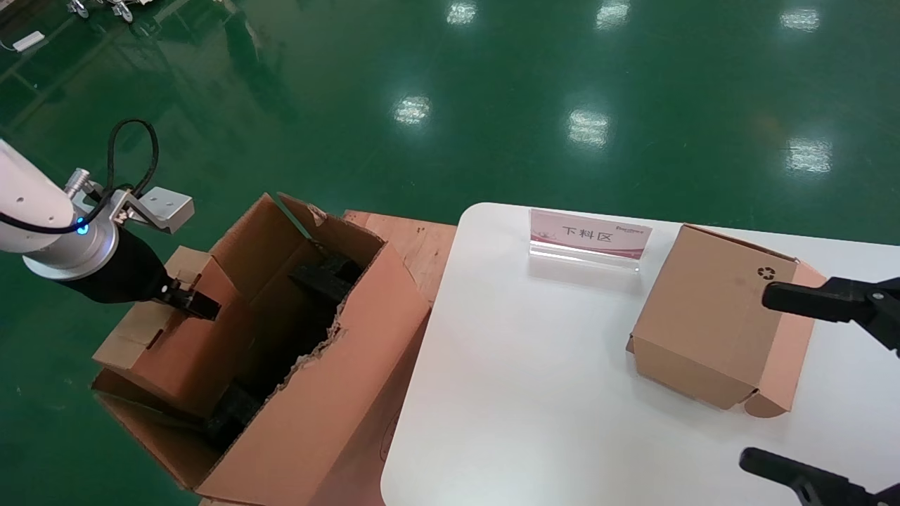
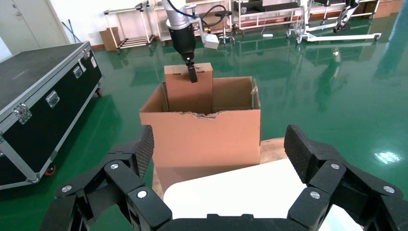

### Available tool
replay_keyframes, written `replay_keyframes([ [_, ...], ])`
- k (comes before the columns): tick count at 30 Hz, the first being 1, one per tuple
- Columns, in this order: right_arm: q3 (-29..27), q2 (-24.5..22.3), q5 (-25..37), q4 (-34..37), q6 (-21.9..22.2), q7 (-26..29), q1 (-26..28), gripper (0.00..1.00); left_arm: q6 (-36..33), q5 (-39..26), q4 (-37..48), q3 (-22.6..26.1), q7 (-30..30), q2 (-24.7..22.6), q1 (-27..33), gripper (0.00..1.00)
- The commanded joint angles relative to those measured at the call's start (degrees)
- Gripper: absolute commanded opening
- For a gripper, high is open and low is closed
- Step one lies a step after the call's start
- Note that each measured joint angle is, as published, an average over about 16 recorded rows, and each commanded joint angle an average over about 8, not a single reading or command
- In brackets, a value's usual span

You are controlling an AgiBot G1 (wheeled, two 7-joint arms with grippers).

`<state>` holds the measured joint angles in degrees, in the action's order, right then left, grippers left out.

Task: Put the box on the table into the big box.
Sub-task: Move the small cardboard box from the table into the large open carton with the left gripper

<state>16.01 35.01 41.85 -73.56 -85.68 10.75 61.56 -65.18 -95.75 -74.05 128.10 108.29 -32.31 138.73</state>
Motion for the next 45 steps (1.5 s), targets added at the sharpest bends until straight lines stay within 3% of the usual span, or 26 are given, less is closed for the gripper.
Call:
replay_keyframes([
  [1, 0.0, 0.0, 0.0, 0.0, 0.0, 0.0, 0.0, 1.0, 0.28, 0.22, -0.05, -0.19, 0.24, 0.15, -0.09, 0.0],
  [20, 0.0, 0.0, 0.0, 0.0, 0.0, 0.0, 0.0, 1.0, 8.86, 2.81, -0.88, -4.4, -7.04, 4.27, -1.8, 0.0],
  [45, 0.0, 0.0, 0.0, 0.0, 0.0, 0.0, 0.0, 1.0, 12.23, 0.05, -1.57, -3.63, -10.32, 5.28, -4.97, 0.0],
])
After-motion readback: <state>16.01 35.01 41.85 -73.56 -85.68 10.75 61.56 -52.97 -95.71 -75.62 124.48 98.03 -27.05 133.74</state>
